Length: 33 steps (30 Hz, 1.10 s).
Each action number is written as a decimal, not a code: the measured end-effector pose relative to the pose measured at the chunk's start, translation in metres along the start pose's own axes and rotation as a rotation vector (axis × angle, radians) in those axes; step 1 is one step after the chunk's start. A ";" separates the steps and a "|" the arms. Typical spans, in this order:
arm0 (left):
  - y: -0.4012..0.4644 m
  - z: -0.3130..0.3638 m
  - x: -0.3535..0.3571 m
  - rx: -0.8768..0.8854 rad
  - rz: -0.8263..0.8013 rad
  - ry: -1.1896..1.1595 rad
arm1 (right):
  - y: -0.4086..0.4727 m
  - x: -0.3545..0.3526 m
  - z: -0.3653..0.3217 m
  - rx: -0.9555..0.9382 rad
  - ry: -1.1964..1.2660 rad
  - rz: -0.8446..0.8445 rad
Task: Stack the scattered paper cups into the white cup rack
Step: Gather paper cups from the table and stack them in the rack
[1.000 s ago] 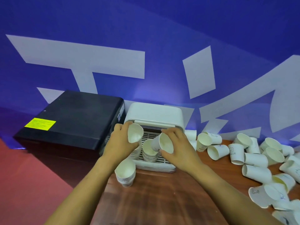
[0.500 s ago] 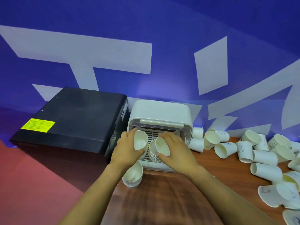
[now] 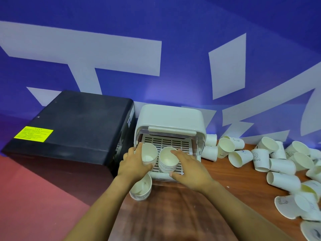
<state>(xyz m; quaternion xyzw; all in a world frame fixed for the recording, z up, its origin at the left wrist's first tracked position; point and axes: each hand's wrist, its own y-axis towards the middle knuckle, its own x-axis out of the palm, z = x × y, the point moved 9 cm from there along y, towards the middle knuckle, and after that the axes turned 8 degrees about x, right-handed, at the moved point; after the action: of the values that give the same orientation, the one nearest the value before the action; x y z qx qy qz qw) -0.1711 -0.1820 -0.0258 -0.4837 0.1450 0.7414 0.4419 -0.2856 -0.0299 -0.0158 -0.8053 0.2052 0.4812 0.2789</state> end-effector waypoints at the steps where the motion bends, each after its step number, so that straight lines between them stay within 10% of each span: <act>1: 0.000 0.000 0.000 -0.003 -0.006 0.001 | -0.001 -0.001 0.000 -0.002 0.000 -0.005; 25: -0.048 0.149 -0.013 0.337 0.280 -0.112 | -0.066 -0.045 0.089 0.085 -0.065 0.015; 33: -0.029 0.242 0.049 0.509 0.116 -0.120 | -0.072 -0.084 0.170 0.170 -0.089 0.048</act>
<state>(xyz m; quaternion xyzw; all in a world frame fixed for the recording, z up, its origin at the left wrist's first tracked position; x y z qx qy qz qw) -0.2972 0.0153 0.0574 -0.3031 0.3277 0.7326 0.5138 -0.3927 0.1403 0.0123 -0.7514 0.2517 0.5040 0.3434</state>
